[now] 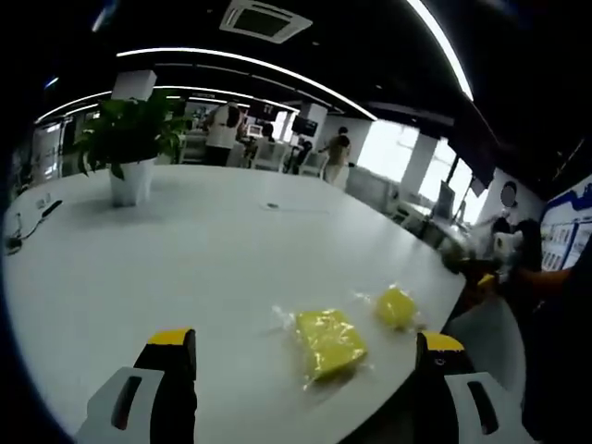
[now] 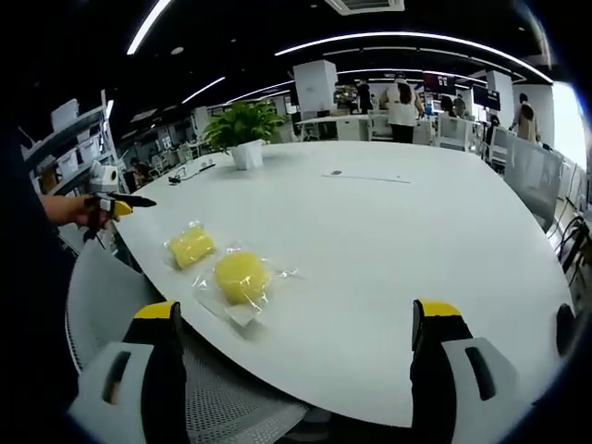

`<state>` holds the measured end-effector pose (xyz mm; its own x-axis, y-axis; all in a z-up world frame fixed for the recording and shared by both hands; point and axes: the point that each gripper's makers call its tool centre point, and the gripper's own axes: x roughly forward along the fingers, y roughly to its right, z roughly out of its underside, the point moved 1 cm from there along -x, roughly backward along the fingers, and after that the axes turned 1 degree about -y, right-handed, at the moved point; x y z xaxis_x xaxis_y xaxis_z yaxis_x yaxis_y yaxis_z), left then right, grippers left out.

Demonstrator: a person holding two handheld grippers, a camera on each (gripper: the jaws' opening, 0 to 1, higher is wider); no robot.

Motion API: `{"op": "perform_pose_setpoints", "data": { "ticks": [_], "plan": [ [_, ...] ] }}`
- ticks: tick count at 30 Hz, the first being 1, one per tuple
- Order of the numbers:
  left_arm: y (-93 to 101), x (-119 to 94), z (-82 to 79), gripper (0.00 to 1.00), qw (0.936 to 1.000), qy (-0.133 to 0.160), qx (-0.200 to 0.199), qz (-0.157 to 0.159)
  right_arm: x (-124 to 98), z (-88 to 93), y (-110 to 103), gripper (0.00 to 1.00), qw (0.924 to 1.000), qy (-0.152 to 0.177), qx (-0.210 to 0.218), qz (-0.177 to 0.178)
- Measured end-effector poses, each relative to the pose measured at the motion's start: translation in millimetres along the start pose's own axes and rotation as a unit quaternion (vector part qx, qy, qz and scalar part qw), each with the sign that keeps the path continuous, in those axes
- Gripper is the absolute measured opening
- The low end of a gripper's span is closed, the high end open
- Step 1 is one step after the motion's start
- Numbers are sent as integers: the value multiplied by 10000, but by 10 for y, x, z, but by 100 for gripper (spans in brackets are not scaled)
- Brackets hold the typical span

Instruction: Compare the silicone blocks by pressing each to a similar depth, holding the contact briefly, and releasing to observe deformation and rebound differences across the visible hardness samples.

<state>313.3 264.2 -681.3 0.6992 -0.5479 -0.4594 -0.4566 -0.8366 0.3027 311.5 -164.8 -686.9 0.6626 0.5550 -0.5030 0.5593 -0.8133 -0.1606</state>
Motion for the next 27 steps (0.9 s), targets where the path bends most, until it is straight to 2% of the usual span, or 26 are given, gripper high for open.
{"op": "perform_pose_setpoints", "data": {
  "ticks": [5,16,22,27],
  "plan": [
    [-43,0,-8,100,9999,45,-82,-52,16,28,-50,97,9999,-81,-96,-47],
    [-42,-2,-24,100,9999,83,-76,-80,-9,-26,83,97,9998,94,130,131],
    [-52,-6,-65,100,9997,165,-156,-87,5,-47,48,96,9997,176,-69,141],
    [-81,14,-51,100,9997,140,-174,-108,36,-31,19,97,9997,215,-19,74]
  ]
}}
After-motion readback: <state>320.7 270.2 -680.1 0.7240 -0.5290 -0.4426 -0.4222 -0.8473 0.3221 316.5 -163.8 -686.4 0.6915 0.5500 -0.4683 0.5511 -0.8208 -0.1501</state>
